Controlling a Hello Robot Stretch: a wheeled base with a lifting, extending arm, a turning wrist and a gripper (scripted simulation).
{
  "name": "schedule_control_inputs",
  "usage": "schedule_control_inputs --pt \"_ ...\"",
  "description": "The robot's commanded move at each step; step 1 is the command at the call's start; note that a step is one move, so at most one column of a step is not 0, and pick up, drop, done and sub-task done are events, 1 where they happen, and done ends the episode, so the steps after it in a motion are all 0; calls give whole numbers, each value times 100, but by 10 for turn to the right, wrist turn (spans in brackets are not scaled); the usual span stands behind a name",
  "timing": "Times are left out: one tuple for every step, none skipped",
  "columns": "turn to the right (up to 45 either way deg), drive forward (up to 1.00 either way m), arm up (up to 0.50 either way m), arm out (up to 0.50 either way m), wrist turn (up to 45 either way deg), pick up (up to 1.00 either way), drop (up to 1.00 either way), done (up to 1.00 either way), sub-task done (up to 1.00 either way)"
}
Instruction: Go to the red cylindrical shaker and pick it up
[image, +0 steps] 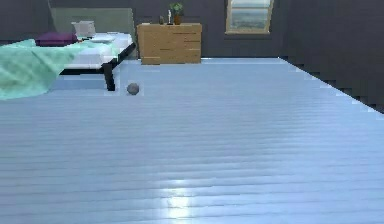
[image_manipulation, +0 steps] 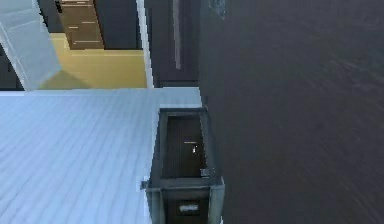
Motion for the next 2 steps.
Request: schedule_control_inputs --pt "0 15 0 0 0 0 0 0 0" --pt "390 0 0 0 0 0 0 0 0"
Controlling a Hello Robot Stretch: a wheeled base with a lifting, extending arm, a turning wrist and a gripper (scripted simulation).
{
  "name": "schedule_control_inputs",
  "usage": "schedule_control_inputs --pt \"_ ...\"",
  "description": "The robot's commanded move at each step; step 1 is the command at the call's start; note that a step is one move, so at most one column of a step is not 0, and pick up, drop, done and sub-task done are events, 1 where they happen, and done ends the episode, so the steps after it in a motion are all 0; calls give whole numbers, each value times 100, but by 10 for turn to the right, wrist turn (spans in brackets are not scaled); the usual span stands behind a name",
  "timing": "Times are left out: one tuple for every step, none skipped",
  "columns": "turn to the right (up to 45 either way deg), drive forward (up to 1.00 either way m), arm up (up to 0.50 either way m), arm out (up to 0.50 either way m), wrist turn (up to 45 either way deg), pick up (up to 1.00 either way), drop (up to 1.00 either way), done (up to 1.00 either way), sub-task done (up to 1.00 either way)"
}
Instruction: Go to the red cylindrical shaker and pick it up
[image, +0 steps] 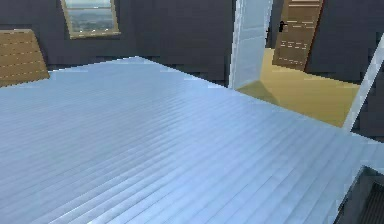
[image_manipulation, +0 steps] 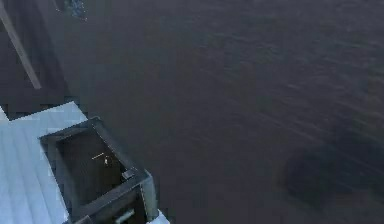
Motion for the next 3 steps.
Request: schedule_control_inputs --pt "0 70 0 0 0 0 0 0 0" --pt "300 0 0 0 0 0 0 0 0" --pt "0 100 0 0 0 0 0 0 0"
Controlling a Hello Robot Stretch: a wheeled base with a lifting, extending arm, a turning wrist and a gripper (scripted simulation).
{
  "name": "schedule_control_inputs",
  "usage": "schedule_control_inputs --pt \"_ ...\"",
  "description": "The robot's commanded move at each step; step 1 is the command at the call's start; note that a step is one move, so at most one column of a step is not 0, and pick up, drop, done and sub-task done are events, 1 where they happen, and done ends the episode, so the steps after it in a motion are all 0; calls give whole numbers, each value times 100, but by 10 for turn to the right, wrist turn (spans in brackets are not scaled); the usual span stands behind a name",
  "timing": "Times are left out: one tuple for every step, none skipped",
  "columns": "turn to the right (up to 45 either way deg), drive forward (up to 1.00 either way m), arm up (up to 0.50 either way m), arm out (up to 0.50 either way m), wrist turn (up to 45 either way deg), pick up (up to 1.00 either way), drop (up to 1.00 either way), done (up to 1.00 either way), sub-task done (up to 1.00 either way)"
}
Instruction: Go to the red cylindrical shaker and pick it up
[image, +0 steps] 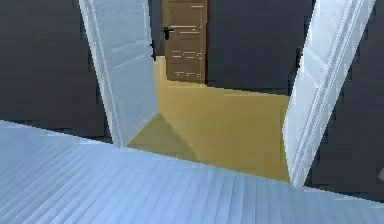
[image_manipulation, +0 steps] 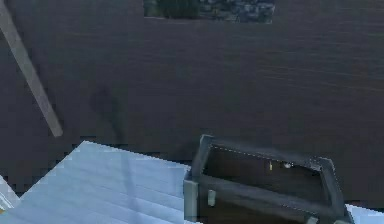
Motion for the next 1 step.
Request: schedule_control_inputs --pt "0 100 0 0 0 0 0 0 0"
